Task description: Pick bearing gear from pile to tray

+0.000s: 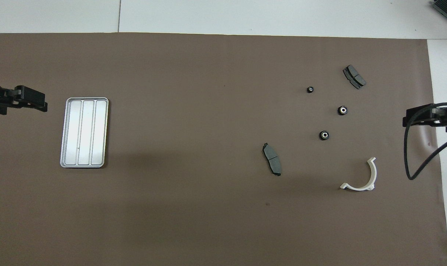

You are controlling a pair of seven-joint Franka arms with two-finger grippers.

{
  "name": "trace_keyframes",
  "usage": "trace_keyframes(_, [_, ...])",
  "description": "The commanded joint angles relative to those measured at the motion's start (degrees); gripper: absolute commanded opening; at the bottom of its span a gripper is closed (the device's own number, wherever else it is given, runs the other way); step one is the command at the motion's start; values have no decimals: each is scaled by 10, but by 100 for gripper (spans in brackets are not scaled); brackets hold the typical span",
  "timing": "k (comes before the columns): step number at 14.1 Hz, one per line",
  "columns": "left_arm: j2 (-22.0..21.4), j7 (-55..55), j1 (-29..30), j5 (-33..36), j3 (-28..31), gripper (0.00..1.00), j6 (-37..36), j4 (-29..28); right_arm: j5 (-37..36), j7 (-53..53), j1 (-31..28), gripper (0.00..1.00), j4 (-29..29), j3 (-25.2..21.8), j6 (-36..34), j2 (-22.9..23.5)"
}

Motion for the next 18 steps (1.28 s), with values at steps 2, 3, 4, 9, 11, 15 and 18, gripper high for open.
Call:
trace_keyframes(2, [-18, 2, -1, 11, 1, 100, 8, -20, -6, -9, -3, 100, -19, 2, 2, -16])
trace_keyframes(3, [-18, 2, -1, 11, 0, 100, 8, -20, -6, -9, -3, 100, -19, 2, 1, -16])
trace_keyframes(4, [-18, 2, -1, 11, 1, 100, 8, -20, -6, -4, -2, 100, -22, 3, 5, -16])
trace_keyframes(9, [-18, 2, -1, 11, 0, 100, 8, -20, -6, -9, 2, 100, -36, 4, 8, -24])
trace_keyframes(11, [-18, 1, -1, 11, 0, 100, 8, -20, -5, -9, 2, 100, -36, 4, 9, -24])
trace_keyframes(15, [-18, 1, -1, 11, 1, 100, 8, -20, -3, -11, 2, 100, -34, 4, 9, -21])
trace_keyframes(18, [-18, 1, -1, 11, 0, 100, 8, -20, -1, -10, 3, 100, -40, 4, 48, -9])
